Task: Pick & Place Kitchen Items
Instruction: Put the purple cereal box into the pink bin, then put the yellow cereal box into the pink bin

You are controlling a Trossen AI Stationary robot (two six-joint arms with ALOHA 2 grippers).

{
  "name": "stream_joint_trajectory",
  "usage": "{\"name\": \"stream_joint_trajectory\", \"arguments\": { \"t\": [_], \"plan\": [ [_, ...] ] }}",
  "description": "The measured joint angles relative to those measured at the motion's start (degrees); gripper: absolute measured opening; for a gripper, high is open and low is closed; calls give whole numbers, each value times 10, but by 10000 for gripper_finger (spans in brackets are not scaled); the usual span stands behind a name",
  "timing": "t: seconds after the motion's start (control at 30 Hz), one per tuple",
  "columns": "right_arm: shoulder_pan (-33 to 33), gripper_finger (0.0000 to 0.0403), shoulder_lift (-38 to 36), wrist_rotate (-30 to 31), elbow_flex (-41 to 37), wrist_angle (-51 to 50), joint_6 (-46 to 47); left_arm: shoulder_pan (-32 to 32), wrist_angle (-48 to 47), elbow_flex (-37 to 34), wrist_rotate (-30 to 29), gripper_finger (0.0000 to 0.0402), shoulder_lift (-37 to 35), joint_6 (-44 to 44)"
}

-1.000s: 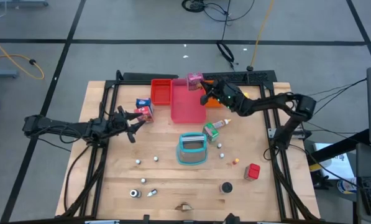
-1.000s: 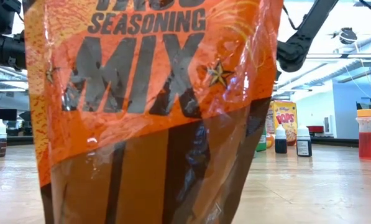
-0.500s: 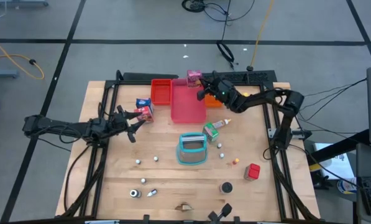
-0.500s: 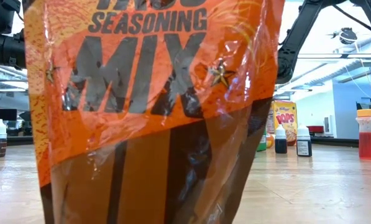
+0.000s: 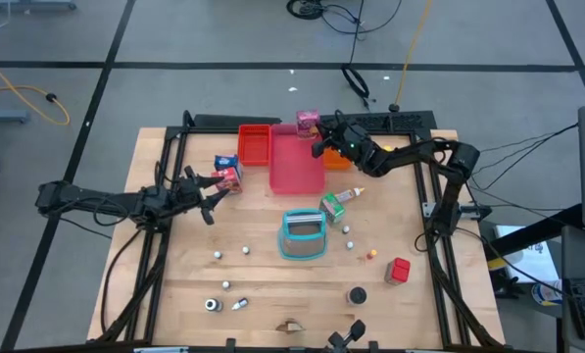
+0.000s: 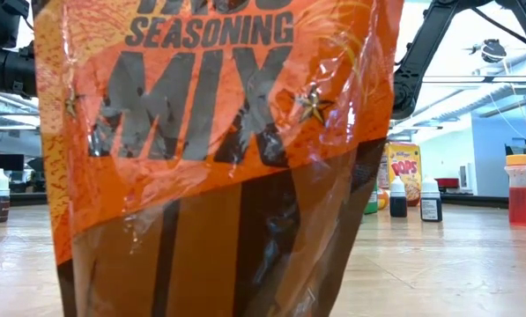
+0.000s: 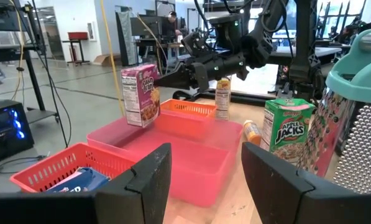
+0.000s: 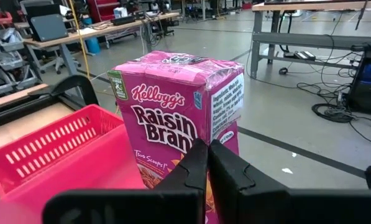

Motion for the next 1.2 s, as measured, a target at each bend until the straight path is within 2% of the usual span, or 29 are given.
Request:
{"name": "stream_joint_trajectory", "arguments": {
  "t": [0.23, 0.63, 0.9, 1.07, 1.2],
  "plan": [
    [2, 40, -1, -1, 0, -6, 0, 0, 0, 0, 0, 198, 0, 0],
    [7, 136, -12, -1, -1, -22, -37, 0, 0, 0, 2, 198, 0, 0],
    [28, 169, -137, -2, -1, -175, -88, 0, 0, 0, 1, 198, 0, 0],
    [41, 173, -257, -2, -1, -363, -153, 0, 1, 0, 1, 198, 0, -3],
    [45, 170, -359, -1, -1, -500, -169, 0, 2, 0, 1, 198, 0, -3]
  ]
}}
